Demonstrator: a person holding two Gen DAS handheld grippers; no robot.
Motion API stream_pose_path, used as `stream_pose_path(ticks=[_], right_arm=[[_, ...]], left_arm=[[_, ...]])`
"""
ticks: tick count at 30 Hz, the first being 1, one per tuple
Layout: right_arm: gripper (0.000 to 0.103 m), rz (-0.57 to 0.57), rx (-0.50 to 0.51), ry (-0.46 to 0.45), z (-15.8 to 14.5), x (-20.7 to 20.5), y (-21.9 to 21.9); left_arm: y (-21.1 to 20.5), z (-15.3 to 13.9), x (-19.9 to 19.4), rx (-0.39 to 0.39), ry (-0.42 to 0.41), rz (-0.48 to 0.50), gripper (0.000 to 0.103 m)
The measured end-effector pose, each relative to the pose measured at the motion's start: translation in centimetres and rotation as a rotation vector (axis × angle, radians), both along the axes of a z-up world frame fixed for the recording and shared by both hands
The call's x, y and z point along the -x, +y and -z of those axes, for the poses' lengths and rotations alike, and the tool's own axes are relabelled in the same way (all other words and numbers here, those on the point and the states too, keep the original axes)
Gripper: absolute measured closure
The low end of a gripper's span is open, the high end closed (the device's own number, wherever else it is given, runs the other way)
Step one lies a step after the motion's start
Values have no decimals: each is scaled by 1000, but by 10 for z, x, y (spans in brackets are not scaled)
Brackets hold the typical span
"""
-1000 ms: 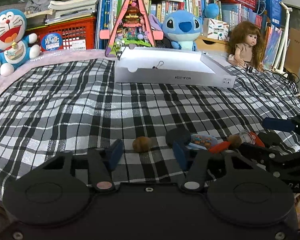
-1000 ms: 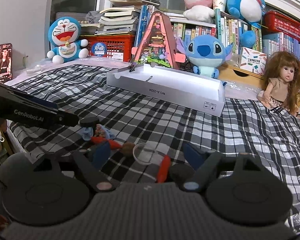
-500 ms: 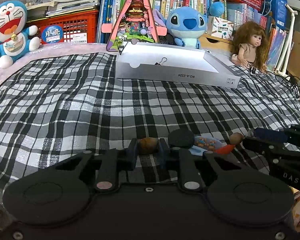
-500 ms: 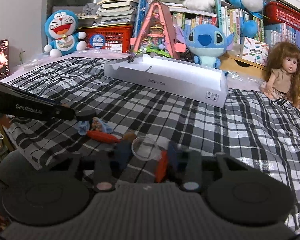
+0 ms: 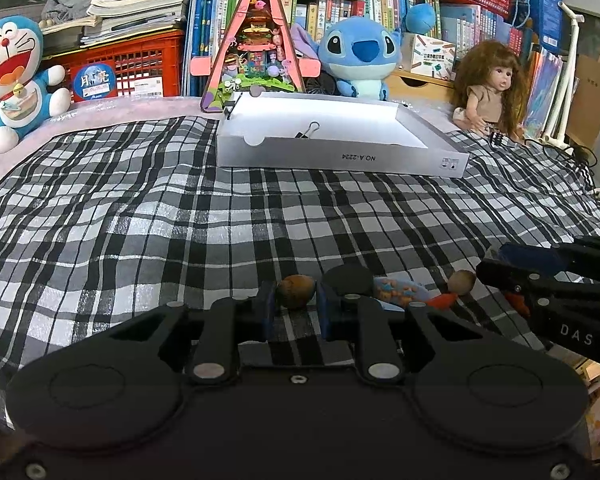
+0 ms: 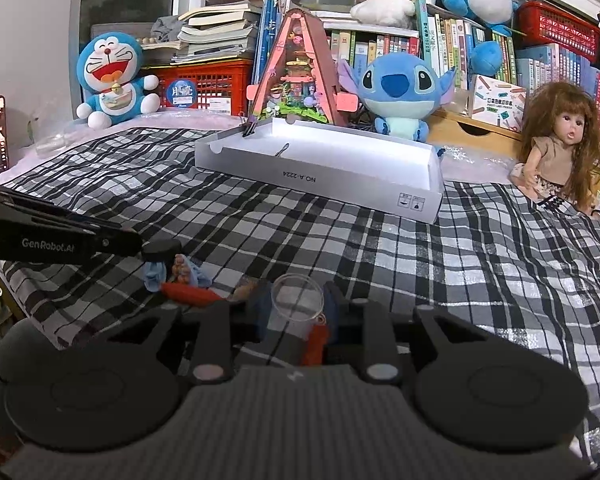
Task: Organize rigid objects
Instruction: 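Grasp the brown nut with the left tool while the right tool grasps the clear plastic lid, then carry the nut in the left tool while the right tool carries the lid into the tray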
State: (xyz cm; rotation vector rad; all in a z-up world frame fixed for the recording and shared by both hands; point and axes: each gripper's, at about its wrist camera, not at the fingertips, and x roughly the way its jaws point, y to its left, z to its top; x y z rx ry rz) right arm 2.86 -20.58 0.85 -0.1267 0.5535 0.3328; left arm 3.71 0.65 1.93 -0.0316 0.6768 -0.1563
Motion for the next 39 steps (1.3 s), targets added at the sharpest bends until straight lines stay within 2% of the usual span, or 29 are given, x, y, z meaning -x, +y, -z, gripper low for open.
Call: stream_pose_path(ticks=[10, 14, 25, 33, 39], right_arm=[[70, 47, -6, 19, -5, -13, -3], [70, 63, -15, 26, -12, -22, -5], [70, 103, -45, 28, -35, -48, -14], [70, 118, -68, 48, -48, -69, -20], [70, 136, -98, 89, -53, -88, -22]], left_arm=[[-3, -15, -13, -11, -12, 13, 83], [-5, -23, -22, 11, -11, 26, 83], [-20, -44, -48, 3, -32, 72, 83], [-21, -55, -72, 37, -4, 68, 83], [-25, -54, -92, 32, 30, 53, 83]])
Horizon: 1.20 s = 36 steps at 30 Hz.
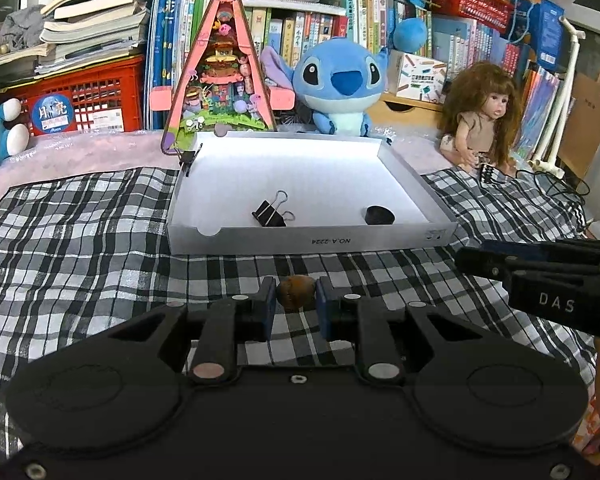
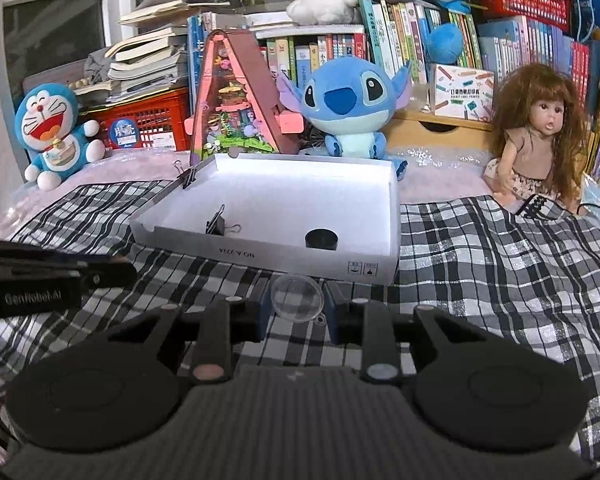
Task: Organize rigid objects
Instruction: 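Carry the nut in the left tool while the right tool carries the lid into the tray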
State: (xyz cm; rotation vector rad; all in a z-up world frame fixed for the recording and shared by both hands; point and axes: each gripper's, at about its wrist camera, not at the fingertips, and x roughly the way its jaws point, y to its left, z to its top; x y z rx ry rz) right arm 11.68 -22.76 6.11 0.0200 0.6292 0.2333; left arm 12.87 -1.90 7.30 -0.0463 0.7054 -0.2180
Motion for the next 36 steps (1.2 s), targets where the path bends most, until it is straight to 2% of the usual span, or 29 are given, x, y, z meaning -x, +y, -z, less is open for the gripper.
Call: stream_pose_path(ticks=[9, 16, 24, 36], right_arm=[[70, 11, -35, 46, -6, -32, -1], [70, 28, -66, 103, -14, -70, -3], [70, 40, -96, 164, -19, -110, -4], [70, 79, -78, 228, -1, -157, 0]], left_arm=[[-3, -11, -38, 0, 28, 2, 83], [-1, -15, -80, 15, 89, -5, 83], [-8, -11, -129, 73, 173, -12, 83], [-10, 9, -178, 50, 211, -66, 83]])
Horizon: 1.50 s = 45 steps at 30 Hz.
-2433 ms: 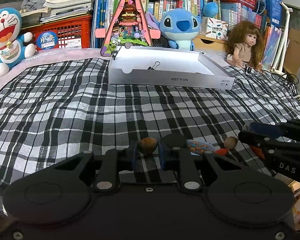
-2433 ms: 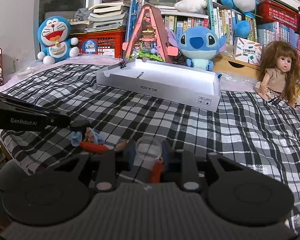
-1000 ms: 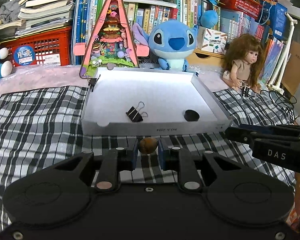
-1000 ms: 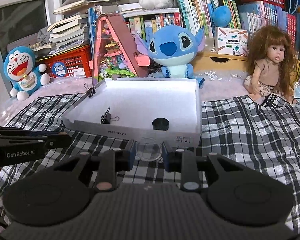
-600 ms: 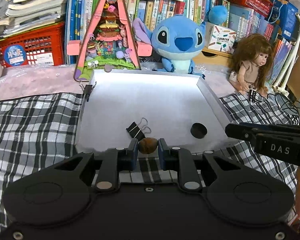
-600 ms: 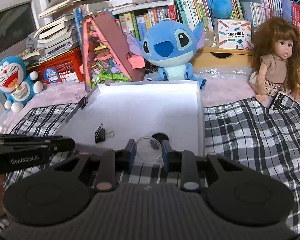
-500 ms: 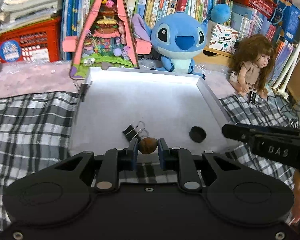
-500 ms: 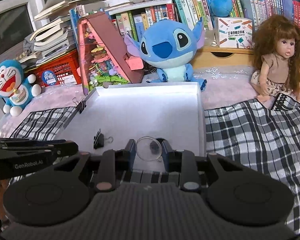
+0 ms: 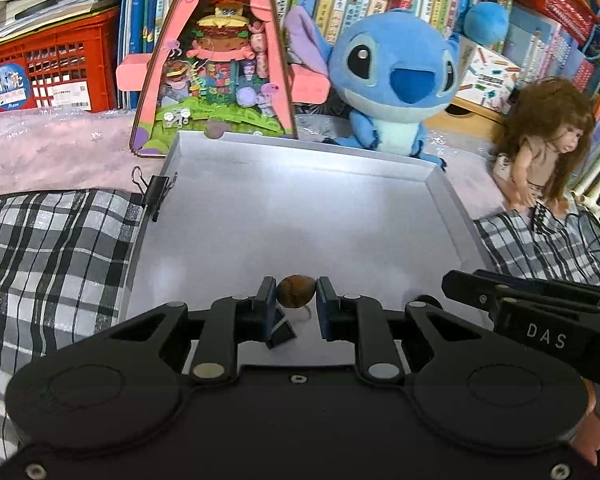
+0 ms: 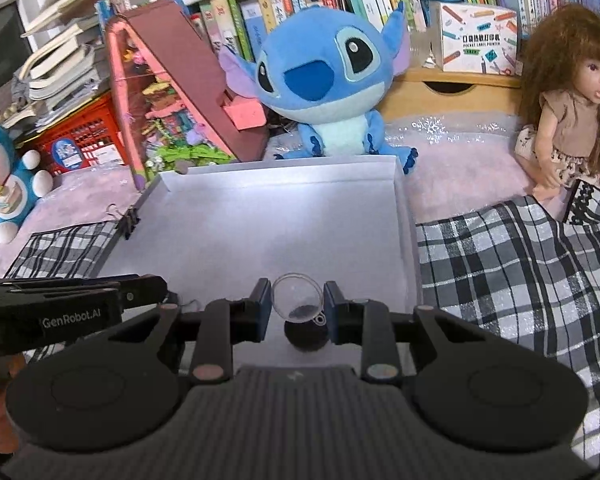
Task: Organize rigid objects
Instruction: 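Carry the nut in the left tool while the right tool carries the lid into the tray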
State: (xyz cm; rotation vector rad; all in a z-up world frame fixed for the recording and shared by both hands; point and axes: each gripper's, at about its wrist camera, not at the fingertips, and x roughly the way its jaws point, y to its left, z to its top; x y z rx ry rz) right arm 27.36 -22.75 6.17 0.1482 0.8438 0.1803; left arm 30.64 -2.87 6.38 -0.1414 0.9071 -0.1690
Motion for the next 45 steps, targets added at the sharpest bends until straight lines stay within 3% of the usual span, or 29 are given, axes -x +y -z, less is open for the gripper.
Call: stream_pose_path(ticks=[15, 45], right_arm=[[70, 14, -5, 43, 27, -26, 1], [68, 7, 23, 67, 41, -36, 9]], left_arm=[[-3, 21, -18, -60, -11, 7, 83], [-5, 34, -18, -69, 2, 24, 83]])
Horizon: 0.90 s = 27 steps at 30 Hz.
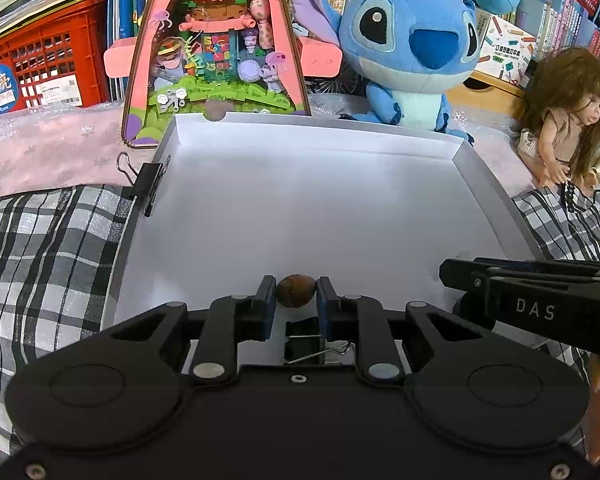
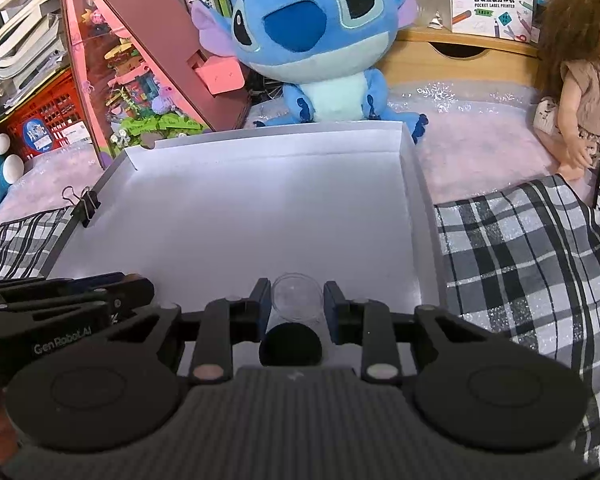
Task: Organize rigid objects
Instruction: 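Carry the nut in the left tool while the right tool carries the lid into the tray, then open the left tool to drop the nut while the right tool releases the lid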
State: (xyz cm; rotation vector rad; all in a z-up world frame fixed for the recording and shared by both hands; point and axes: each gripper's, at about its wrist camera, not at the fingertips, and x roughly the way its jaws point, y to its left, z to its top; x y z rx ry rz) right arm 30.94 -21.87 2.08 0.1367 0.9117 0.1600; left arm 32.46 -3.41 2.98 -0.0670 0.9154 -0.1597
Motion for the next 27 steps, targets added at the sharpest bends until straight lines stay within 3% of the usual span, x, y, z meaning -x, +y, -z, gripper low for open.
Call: stream_pose_path(ticks=[9, 11, 13, 27], right_arm=[[65, -1, 4, -5, 1, 1, 1], [50, 0, 0, -6, 1, 1, 0], [48, 2, -5, -9, 0, 1, 0], [27, -25, 1, -87, -20, 21, -4]], left_arm=[[0, -1, 1, -4, -1, -6, 81], [1, -2, 0, 3, 2, -12, 76], [2, -3, 0, 6, 2, -17, 68], [13, -27, 30, -16, -74, -8, 52]])
